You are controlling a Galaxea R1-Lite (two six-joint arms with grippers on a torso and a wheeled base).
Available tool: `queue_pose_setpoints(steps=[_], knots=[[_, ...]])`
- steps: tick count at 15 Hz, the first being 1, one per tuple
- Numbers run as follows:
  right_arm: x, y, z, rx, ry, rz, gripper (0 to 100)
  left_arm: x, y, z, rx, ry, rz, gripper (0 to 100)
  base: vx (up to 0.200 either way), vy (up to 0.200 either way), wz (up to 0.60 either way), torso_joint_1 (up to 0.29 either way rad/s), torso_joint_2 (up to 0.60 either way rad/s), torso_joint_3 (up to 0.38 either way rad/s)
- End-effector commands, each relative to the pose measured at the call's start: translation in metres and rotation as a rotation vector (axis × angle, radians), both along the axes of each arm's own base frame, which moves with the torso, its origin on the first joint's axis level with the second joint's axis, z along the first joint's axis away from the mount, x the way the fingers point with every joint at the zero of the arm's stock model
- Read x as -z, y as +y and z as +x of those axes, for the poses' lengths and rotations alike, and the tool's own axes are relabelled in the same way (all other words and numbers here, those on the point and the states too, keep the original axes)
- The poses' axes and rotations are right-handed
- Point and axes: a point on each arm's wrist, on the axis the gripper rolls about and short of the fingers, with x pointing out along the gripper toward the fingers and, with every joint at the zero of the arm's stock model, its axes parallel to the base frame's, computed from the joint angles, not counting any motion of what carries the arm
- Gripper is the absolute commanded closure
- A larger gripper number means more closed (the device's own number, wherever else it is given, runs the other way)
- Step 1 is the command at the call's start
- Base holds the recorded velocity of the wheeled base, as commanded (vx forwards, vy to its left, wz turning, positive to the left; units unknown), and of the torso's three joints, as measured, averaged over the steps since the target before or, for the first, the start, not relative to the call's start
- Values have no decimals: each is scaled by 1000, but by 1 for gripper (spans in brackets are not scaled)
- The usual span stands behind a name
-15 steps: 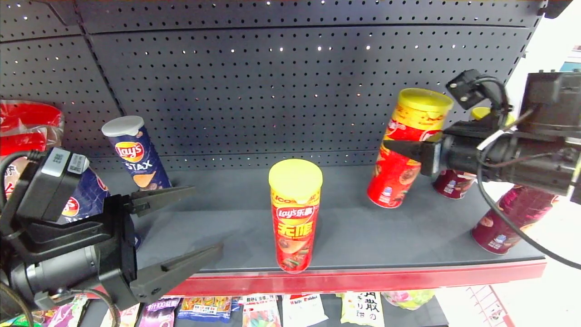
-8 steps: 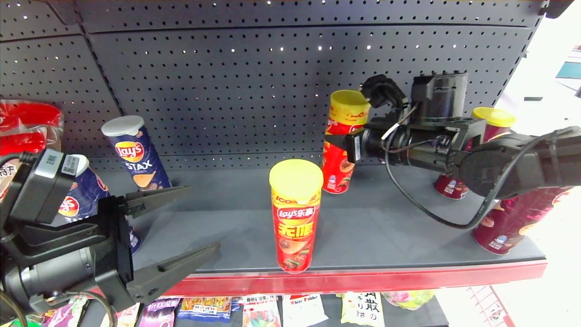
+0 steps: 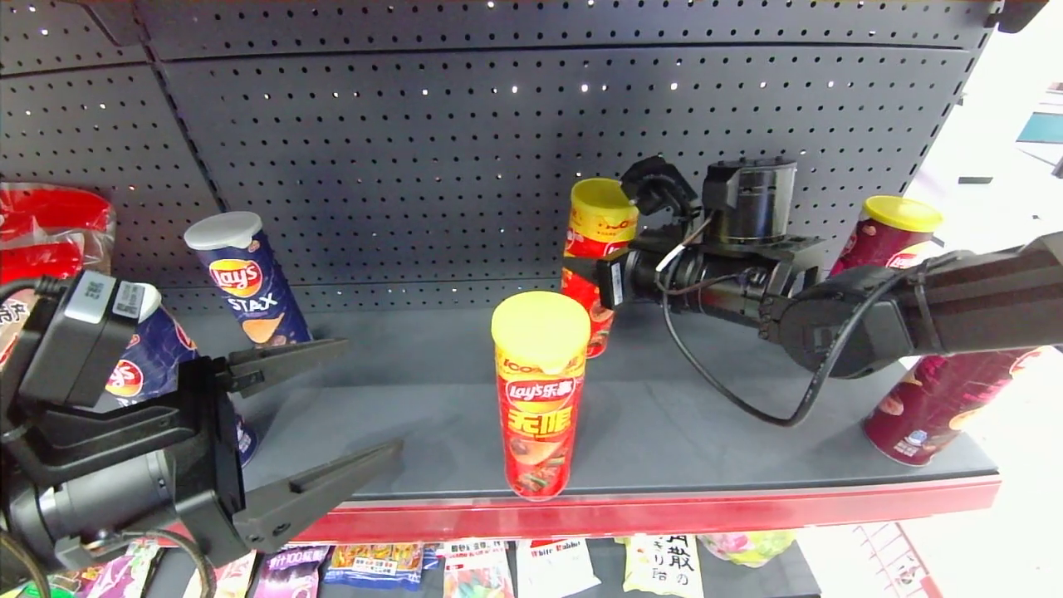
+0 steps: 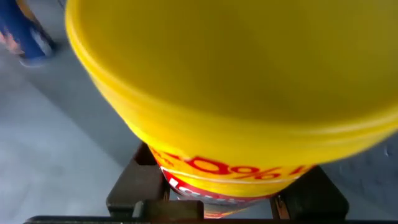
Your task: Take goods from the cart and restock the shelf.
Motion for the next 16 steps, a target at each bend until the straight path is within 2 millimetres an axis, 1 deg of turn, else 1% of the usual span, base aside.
queue_pose_setpoints(steps=[1, 5, 9, 16], knots=[[5, 9, -2, -21, 9, -4, 100, 1, 0, 1, 0, 6, 2, 0, 0, 0, 0, 0, 0, 0], [10, 14, 1, -29, 16, -10, 100, 1, 0, 0, -5, 5, 1, 0, 0, 0, 0, 0, 0, 0], [12, 10, 3, -13, 15, -16, 100, 2, 0, 1, -6, 8, 2, 0, 0, 0, 0, 0, 0, 0], [17, 14, 3, -22, 28, -22, 100, 2, 0, 0, -5, 10, 3, 0, 0, 0, 0, 0, 0, 0]])
